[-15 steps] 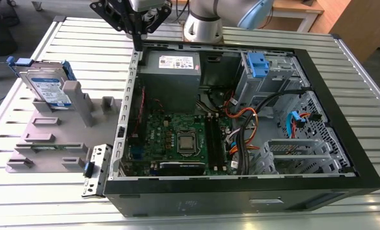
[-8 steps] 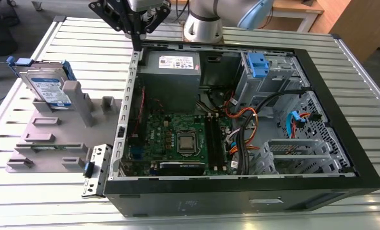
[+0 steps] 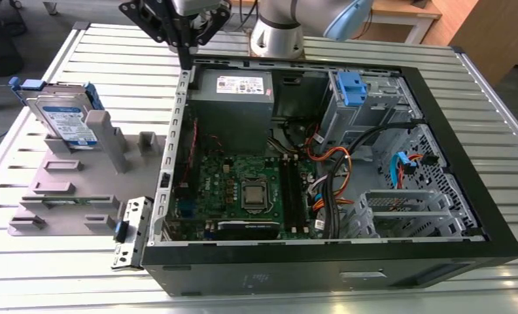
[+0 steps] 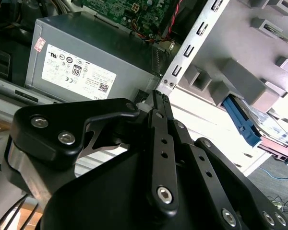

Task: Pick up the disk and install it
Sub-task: 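Reach for the disk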

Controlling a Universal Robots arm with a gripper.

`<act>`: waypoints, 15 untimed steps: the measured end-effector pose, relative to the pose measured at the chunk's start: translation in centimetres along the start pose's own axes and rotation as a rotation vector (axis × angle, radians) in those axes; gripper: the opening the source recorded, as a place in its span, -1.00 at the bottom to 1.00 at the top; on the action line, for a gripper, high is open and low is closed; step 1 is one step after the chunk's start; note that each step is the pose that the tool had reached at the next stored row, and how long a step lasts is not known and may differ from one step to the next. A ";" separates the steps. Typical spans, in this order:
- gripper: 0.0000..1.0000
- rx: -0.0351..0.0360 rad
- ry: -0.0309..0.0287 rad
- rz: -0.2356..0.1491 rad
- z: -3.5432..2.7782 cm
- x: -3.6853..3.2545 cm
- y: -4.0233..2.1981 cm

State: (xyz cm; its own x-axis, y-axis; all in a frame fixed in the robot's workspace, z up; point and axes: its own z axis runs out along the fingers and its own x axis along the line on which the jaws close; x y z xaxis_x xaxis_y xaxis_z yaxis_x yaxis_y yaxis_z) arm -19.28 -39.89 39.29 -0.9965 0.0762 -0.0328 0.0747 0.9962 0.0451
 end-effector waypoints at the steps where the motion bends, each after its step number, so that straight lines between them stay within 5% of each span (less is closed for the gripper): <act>1: -0.79 0.0000 0.0000 0.000 0.00 0.03 0.00; 15: -0.79 0.0000 0.0000 0.000 -0.01 0.27 -0.02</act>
State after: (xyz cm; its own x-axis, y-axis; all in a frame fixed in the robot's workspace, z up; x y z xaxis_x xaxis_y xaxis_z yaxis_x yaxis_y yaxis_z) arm -19.55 -39.89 39.29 -0.9965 0.0763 -0.0328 0.0747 0.9962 0.0451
